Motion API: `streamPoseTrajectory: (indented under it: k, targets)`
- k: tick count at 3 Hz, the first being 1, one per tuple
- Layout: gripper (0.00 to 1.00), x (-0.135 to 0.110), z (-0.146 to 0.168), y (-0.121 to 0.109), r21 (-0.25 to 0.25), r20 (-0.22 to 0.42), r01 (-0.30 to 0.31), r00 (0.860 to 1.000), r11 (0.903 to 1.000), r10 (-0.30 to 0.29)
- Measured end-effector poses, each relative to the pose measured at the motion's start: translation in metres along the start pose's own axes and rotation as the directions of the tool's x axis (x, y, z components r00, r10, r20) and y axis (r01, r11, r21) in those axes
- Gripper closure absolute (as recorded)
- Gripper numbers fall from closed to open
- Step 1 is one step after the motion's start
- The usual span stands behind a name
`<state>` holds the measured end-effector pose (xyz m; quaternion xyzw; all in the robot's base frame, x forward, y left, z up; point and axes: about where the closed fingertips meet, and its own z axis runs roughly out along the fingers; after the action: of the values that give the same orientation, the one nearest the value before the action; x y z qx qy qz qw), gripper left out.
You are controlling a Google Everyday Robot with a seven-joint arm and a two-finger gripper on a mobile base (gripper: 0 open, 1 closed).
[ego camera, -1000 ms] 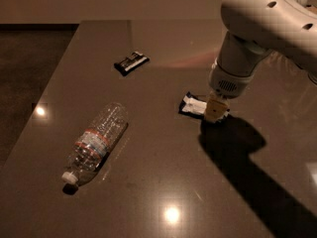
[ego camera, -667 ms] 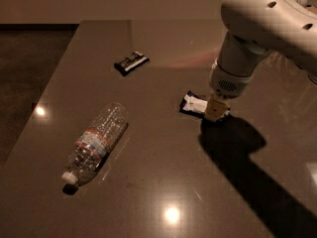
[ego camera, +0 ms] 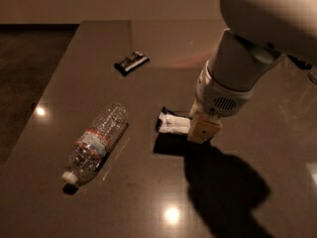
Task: Move rxbar blueberry near water bottle
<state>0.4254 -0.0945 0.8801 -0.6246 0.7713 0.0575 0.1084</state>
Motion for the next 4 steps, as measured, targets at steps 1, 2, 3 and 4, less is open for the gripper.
streamPoseTrajectory:
  k: [1, 2, 3, 4]
  targets:
    - [1.00, -0.021, -0.003, 0.032, -0.026, 0.027, 0.080, 0.997, 0.9965, -0.079]
    - [1.00, -0.033, 0.008, 0.047, -0.044, 0.035, 0.119, 0.992, 0.9919, -0.118]
    - [0.81, -0.042, 0.021, 0.056, -0.055, 0.034, 0.150, 0.988, 0.9872, -0.148]
    - [0.57, -0.050, 0.033, 0.058, -0.066, 0.034, 0.166, 0.986, 0.9838, -0.164]
